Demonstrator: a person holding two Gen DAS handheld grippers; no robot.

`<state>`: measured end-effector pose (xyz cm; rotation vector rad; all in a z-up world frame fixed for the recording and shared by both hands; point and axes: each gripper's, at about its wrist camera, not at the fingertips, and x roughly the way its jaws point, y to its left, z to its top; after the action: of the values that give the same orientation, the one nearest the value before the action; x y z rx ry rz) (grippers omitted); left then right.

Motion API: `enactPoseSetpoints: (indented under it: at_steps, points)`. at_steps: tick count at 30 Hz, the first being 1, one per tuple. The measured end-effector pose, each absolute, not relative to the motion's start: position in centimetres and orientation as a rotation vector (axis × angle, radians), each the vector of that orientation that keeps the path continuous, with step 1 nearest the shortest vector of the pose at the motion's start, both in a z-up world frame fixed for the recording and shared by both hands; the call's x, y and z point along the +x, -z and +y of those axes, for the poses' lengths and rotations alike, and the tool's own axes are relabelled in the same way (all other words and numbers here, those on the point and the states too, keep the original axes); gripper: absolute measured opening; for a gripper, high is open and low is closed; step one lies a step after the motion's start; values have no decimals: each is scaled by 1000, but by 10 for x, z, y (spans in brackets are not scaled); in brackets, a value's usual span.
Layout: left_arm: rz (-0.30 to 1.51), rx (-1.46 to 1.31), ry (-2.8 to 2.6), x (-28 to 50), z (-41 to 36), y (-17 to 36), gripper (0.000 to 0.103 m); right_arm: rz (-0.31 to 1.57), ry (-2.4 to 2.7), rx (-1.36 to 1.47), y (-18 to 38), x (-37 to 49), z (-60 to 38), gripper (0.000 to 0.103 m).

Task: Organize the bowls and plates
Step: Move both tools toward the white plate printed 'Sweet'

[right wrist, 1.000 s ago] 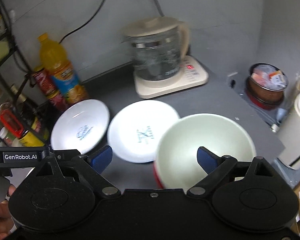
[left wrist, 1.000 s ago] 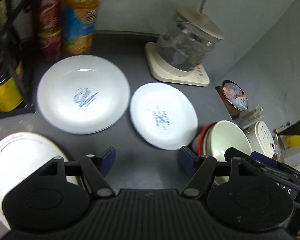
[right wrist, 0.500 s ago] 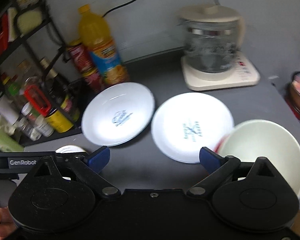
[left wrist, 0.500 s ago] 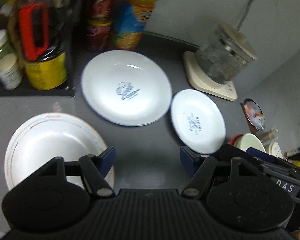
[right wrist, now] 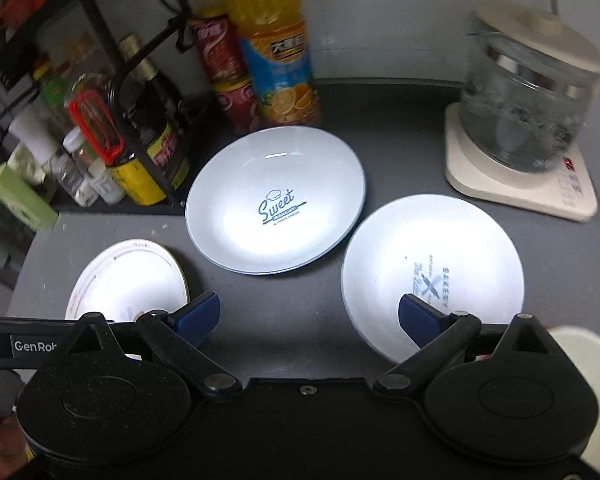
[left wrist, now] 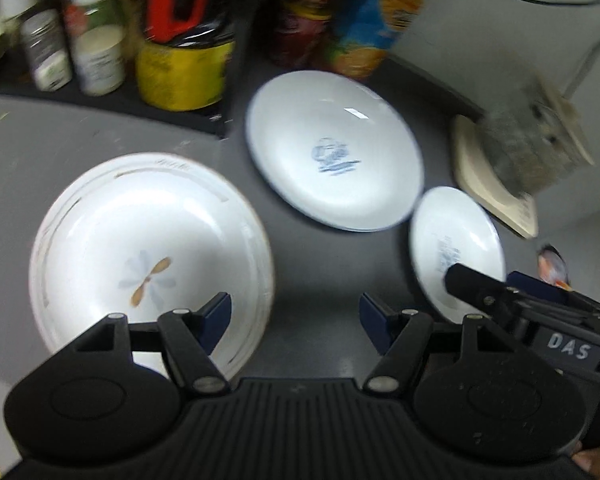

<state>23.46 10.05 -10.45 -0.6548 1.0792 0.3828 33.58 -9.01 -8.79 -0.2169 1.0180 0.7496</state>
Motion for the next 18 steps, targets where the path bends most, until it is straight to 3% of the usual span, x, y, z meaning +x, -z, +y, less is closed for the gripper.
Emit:
enactPoseSetpoints:
  at_steps: [18]
  points:
    - [915,-925,-643,216,114,115,65,1089,-912,-306,101,388,-50,96]
